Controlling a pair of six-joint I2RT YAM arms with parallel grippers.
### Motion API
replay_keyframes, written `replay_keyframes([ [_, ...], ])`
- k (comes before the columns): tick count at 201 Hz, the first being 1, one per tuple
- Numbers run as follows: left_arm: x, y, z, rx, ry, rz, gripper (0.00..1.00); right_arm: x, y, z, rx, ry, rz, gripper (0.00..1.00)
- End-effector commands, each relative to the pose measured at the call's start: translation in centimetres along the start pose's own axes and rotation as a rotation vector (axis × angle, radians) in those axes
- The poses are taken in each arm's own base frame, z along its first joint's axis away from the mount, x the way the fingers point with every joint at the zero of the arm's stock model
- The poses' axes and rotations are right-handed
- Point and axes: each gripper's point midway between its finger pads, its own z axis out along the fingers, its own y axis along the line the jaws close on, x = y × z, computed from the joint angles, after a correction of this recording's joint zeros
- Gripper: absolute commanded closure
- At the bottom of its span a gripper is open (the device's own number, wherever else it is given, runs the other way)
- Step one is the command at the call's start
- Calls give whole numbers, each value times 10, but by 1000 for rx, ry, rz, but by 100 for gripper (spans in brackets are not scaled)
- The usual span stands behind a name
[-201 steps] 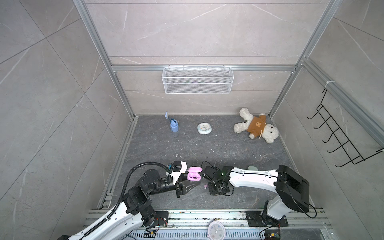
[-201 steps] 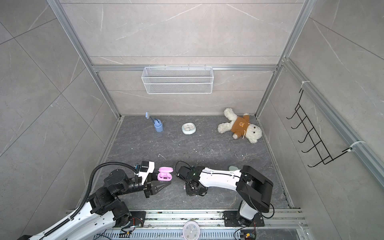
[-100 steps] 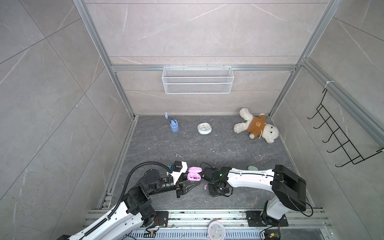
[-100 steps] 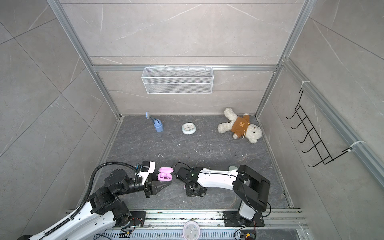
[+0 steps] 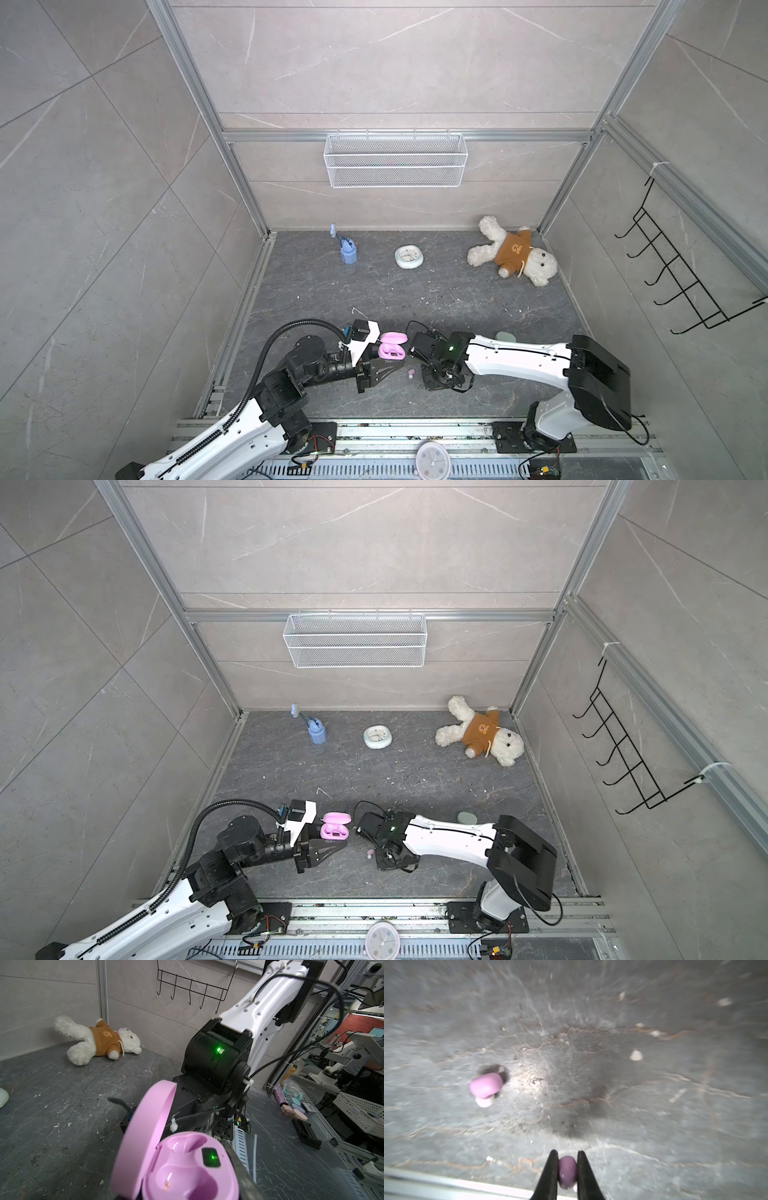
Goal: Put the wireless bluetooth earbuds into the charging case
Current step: 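Lift the pink earbud with the right gripper toward the open case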
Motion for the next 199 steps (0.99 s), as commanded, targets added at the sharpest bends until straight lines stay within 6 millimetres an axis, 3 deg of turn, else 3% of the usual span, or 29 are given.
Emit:
replay_keyframes([
  [1,-23,4,7,-8,-96,33,90,-13,-9,-40,-28,-79,48,87],
  [90,-71,26,56,94,-158,106,91,-33,-18,-196,-409,-409,56,87],
  [113,-82,28,67,166,-160,100,90,-34,-10,-232,-502,-463,1,87],
  [170,-89,21,87,305,-142,89,90,-45,9,-304,-649,-572,-86,86],
  [199,-92,15,92,381,-144,75,90,-53,14,-323,-691,-616,-103,86],
])
